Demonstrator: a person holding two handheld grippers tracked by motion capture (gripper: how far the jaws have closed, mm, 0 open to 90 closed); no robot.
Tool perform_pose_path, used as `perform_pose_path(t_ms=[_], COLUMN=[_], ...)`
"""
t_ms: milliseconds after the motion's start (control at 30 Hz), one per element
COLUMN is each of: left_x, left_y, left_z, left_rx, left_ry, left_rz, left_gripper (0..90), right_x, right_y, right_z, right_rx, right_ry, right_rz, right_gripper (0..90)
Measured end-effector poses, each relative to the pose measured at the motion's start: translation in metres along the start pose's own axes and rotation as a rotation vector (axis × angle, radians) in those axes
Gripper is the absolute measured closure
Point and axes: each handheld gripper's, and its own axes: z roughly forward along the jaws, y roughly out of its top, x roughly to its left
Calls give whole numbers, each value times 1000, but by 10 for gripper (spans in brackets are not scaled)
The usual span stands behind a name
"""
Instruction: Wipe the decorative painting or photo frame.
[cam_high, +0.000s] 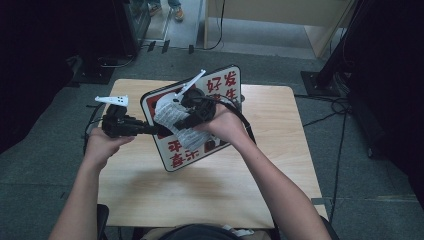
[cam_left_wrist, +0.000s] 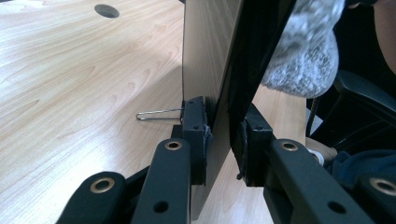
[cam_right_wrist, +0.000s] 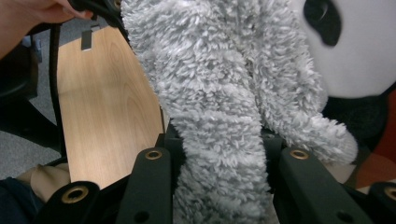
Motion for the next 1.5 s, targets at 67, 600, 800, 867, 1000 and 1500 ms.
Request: perform_pose_path(t_ms=[67, 600, 800, 867, 1000, 1500], left_x=[0, 0, 0, 0, 0, 0], left_y=[0, 0, 0, 0, 0, -1], left_z=[0, 0, 0, 0, 0, 0], left_rx=[-1, -1, 1, 0, -2, -9], left_ry=[0, 2, 4, 4, 2, 3], left_rz=[-1, -2, 1, -1, -2, -1], left_gripper=[766, 766, 766, 766, 766, 765], right_x=[0, -5, -4, -3, -5, -6], right_y=[-4, -42, -50, -52, -56, -77], right_z=[2, 31, 38, 40, 45, 62], right_rx=[-7, 14, 15, 14, 8, 24], right_ry=[-2, 20, 21, 24, 37, 50], right_rz=[-8, 11, 21, 20, 32, 45], right_gripper=[678, 676, 675, 675, 676, 677])
